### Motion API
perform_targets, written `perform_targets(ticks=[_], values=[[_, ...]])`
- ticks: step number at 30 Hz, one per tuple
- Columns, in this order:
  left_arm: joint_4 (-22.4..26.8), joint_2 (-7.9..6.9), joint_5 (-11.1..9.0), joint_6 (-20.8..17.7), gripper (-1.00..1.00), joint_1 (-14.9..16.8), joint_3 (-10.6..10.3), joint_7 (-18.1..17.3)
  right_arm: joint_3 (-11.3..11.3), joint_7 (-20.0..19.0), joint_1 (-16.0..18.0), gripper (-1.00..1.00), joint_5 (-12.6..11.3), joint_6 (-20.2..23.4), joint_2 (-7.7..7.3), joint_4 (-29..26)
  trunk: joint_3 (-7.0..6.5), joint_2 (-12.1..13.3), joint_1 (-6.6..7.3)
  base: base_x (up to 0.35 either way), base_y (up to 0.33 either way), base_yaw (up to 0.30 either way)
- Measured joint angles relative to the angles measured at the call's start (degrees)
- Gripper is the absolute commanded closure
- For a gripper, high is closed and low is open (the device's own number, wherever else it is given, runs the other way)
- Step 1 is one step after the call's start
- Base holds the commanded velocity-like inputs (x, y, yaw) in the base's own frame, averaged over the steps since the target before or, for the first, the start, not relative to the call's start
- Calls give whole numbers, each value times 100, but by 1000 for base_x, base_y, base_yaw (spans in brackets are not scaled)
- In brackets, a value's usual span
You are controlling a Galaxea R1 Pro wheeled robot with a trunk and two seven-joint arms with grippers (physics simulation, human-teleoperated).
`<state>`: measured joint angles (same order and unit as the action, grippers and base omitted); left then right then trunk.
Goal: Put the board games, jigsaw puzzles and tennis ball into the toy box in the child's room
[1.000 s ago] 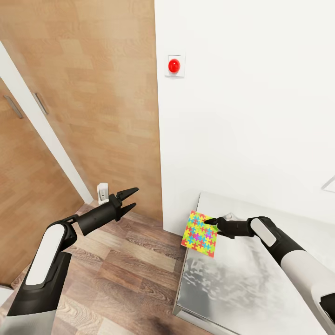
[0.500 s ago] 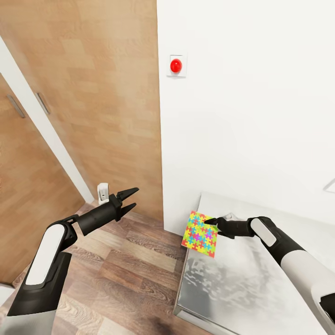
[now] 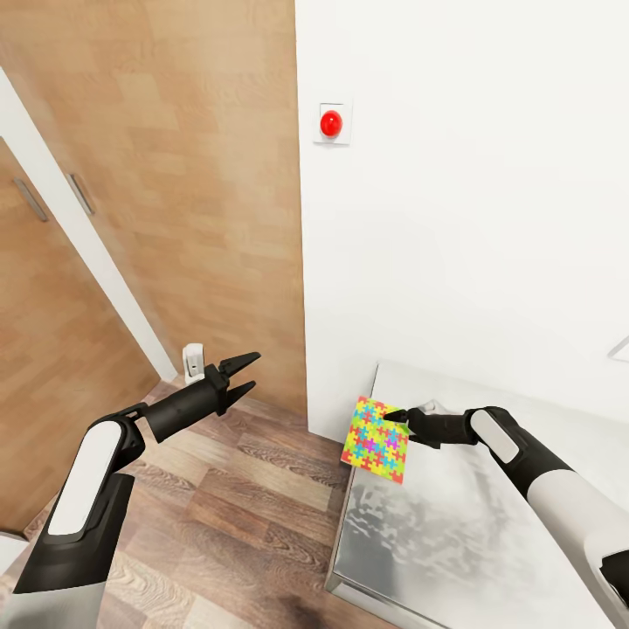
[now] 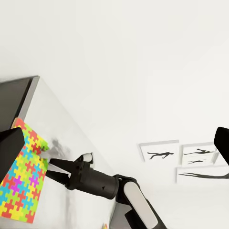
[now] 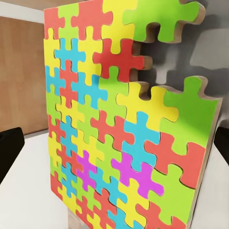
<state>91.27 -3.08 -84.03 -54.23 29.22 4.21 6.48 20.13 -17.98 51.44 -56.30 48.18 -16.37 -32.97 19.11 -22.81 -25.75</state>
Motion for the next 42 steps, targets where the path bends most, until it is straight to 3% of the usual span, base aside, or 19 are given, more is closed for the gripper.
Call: perform_targets(ticks=[14, 16, 20, 21, 26, 27, 30, 31, 32, 35, 36, 39, 40, 42], values=[[-45, 0, 42, 29, -100, 0, -3, 12, -7, 42, 16, -100, 6, -27, -25, 5, 0, 0, 0, 0, 0, 1], [-97, 0, 73, 33, -100, 0, -2, 9, -7, 50, 25, -100, 6, -32, -53, 5, 0, 0, 0, 0, 0, 0], [-622, 0, 334, 48, -100, 25, 6, -54, -10, 71, 48, -100, 10, -45, -290, -20, 0, 0, 0, 0, 0, 0], [-627, 0, 325, 49, -100, 26, 6, -55, -10, 72, 48, -100, 5, -45, -291, -21, 0, 0, 0, 0, 0, 0], [-1506, -1, 730, 128, -100, 144, 4, -395, -51, 85, 48, -100, 6, -40, -631, -157, 0, 0, 0, 0, 0, 0], [-1511, -1, 725, 130, -100, 146, 4, -399, -51, 85, 47, -100, 2, -40, -632, -159, 0, 0, 0, 0, 0, 0], [-2092, -5, 1101, 321, -100, 227, 3, -716, -153, 90, 14, -100, 2, -37, -791, -355, 0, 0, 0, 0, 0, 0], [-2308, -9, 1233, 401, -100, 267, 2, -833, -196, 91, 1, -100, 3, -34, -826, -441, 0, 0, 0, 0, 0, 0], [-2315, -9, 1228, 404, -100, 269, 2, -838, -197, 91, 0, -100, 5, -34, -827, -444, 0, 0, 0, 0, 0, 0], [-3018, -22, 1626, 646, -100, 444, -6, -1234, -303, 121, -67, -100, 9, -22, -902, -669, 0, 0, 0, 0, 0, 0], [-3026, -21, 1622, 648, -100, 447, -6, -1239, -304, 121, -68, -100, 8, -22, -902, -672, 0, 0, 0, 0, 0, 0], [-3805, -31, 2000, 937, -100, 621, -19, -1705, -407, 165, -137, -100, 7, -14, -996, -813, 0, 0, 0, 0, 0, 0], [-3814, -31, 1997, 940, -100, 624, -19, -1711, -408, 166, -138, -100, 5, -13, -996, -814, 0, 0, 0, 0, 0, 0], [-4309, -36, 2248, 1168, -100, 733, -31, -2055, -512, 185, -175, -100, 4, -10, -1065, -917, 0, 0, 0, 0, 0, 0]])
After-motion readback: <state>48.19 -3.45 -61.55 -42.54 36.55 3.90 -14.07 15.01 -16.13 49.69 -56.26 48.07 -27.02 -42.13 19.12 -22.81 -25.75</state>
